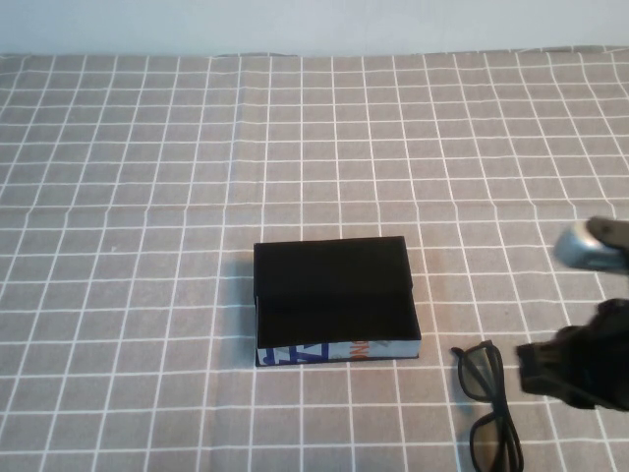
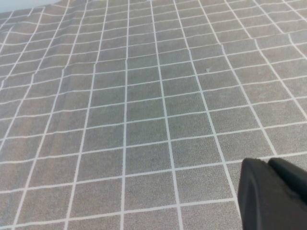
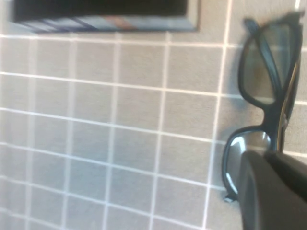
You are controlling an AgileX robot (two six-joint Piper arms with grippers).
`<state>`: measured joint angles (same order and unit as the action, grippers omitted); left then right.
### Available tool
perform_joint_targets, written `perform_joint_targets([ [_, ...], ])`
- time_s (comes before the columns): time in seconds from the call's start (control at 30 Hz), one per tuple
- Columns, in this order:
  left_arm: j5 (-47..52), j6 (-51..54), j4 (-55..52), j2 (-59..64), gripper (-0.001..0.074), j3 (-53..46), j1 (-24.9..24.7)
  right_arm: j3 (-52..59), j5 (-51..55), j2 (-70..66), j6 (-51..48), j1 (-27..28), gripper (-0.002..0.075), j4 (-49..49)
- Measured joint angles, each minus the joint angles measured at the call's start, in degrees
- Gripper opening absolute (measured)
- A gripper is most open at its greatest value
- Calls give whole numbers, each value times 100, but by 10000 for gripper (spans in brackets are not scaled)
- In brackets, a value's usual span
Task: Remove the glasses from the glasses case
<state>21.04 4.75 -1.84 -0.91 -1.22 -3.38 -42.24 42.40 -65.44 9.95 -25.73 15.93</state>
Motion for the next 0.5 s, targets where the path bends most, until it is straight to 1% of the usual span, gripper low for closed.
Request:
perform_joint_targets([
  [0.13,0,0,0,0,-4,0,0,0,336,719,0,0,-13,-12],
  [0.27,0,0,0,0,-4,0,0,0,481,1182,-14,0,-16,-236],
  [0.5,0,0,0,0,-4,0,0,44,119,1362,-715,0,-16,-627],
])
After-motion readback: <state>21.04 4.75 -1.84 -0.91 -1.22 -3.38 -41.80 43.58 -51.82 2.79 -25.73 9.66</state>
